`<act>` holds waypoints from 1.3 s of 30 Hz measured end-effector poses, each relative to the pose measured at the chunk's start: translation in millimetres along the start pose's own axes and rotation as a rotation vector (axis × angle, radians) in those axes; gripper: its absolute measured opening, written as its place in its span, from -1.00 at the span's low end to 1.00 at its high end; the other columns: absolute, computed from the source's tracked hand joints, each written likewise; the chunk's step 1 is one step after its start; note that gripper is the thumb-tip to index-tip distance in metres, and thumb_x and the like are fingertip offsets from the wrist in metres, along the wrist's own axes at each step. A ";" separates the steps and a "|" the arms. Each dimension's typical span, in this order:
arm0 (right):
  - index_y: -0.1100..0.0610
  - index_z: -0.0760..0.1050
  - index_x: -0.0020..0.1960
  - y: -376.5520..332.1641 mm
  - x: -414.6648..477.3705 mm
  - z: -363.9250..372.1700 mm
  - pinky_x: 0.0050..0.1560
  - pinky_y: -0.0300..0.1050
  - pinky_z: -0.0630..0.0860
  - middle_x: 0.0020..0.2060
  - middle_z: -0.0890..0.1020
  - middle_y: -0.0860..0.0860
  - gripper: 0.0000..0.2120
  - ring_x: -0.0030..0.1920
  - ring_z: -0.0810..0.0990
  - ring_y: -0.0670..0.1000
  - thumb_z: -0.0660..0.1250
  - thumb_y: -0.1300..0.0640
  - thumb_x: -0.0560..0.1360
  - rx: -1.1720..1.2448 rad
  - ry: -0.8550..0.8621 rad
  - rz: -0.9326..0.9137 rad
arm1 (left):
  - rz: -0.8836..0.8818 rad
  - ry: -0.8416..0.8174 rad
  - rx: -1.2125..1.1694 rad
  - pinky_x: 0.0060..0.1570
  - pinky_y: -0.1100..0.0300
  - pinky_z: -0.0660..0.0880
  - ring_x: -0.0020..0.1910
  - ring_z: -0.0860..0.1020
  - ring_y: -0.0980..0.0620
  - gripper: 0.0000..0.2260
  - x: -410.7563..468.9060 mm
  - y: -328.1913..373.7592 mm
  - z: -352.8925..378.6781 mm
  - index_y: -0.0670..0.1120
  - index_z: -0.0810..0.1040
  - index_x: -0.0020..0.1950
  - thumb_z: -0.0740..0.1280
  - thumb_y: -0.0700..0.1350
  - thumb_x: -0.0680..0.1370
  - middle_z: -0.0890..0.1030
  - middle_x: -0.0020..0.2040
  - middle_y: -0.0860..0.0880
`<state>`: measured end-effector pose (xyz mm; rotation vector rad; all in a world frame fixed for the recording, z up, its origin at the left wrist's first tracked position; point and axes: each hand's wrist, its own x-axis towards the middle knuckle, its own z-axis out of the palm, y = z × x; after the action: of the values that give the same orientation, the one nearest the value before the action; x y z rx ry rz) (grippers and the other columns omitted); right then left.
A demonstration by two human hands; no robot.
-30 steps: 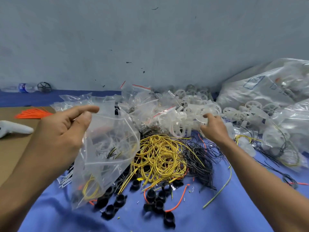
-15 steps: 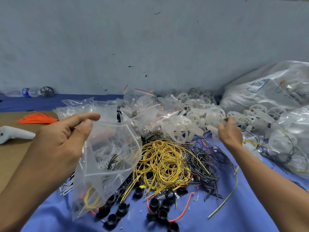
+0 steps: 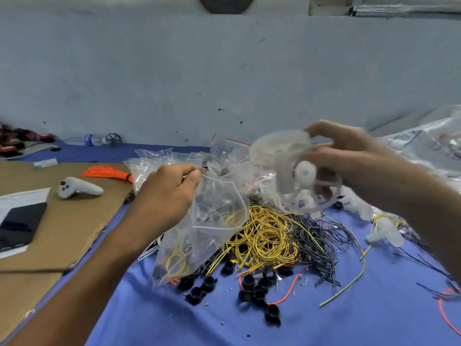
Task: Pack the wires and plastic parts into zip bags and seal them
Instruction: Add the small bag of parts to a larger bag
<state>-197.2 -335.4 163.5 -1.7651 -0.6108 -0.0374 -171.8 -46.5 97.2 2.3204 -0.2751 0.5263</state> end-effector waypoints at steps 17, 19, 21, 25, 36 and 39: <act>-0.03 0.50 0.15 -12.4 51.3 67.5 -0.26 -0.24 0.50 -0.08 0.72 0.00 -0.79 -0.21 0.63 -0.05 0.40 0.06 0.53 -0.336 -0.118 0.093 | -0.037 -0.065 -0.025 -0.38 0.26 0.35 -0.42 0.49 0.23 -0.78 6.4 -5.4 -11.0 0.06 0.68 0.06 0.22 -0.03 0.68 0.55 -0.46 0.17; -0.07 0.46 0.25 -8.0 52.4 75.4 -0.19 -0.27 0.51 0.00 0.71 -0.04 -0.67 -0.10 0.66 -0.10 0.43 0.00 0.52 -0.345 -0.236 0.138 | -0.044 -0.088 -0.088 -0.21 0.14 0.45 -0.30 0.55 0.10 -0.77 9.4 -5.5 -12.5 0.01 0.68 0.01 0.22 -0.04 0.67 0.63 -0.30 0.09; -0.08 0.43 0.31 -2.0 53.4 79.2 -0.05 -0.16 0.60 0.12 0.67 -0.07 -0.59 0.01 0.67 -0.09 0.45 -0.01 0.51 -0.332 -0.287 0.157 | -0.053 -0.083 -0.102 -0.03 0.04 0.51 -0.14 0.61 0.02 -0.77 11.5 -5.9 -14.1 0.05 0.69 0.03 0.22 -0.05 0.67 0.70 -0.15 0.01; -0.05 0.47 0.27 5.3 52.0 77.0 0.12 -0.04 0.61 0.14 0.62 -0.06 -0.64 0.06 0.65 -0.09 0.44 0.03 0.51 -0.422 -0.164 0.089 | -0.058 -0.044 -0.025 0.10 0.10 0.50 0.05 0.61 0.06 -0.78 10.8 -7.6 -15.3 0.05 0.69 0.14 0.24 -0.04 0.67 0.70 -0.02 0.07; 0.06 0.66 -0.02 31.3 75.3 91.4 -0.45 -0.28 0.55 -0.38 0.67 -0.09 -0.86 -0.43 0.65 -0.04 0.32 0.11 0.58 -0.779 -0.049 0.054 | -0.072 -0.129 -0.152 -0.40 0.45 0.35 -0.44 0.46 0.33 -0.80 14.5 -8.1 -40.1 0.01 0.70 0.10 0.27 -0.10 0.67 0.63 -0.32 0.21; 0.10 0.68 -0.04 24.4 82.4 90.7 -0.49 -0.18 0.56 -0.42 0.67 -0.04 -0.85 -0.44 0.64 0.07 0.32 0.18 0.55 -0.694 -0.111 0.077 | -0.038 -0.262 -0.081 -0.50 0.53 0.29 -0.52 0.42 0.33 -0.80 12.2 -4.7 -53.6 -0.09 0.67 0.18 0.26 -0.16 0.67 0.61 -0.41 0.20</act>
<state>-142.1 -225.2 142.9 -2.4741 -0.6551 -0.1089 -174.9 -6.1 134.6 2.3092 -0.3683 0.1873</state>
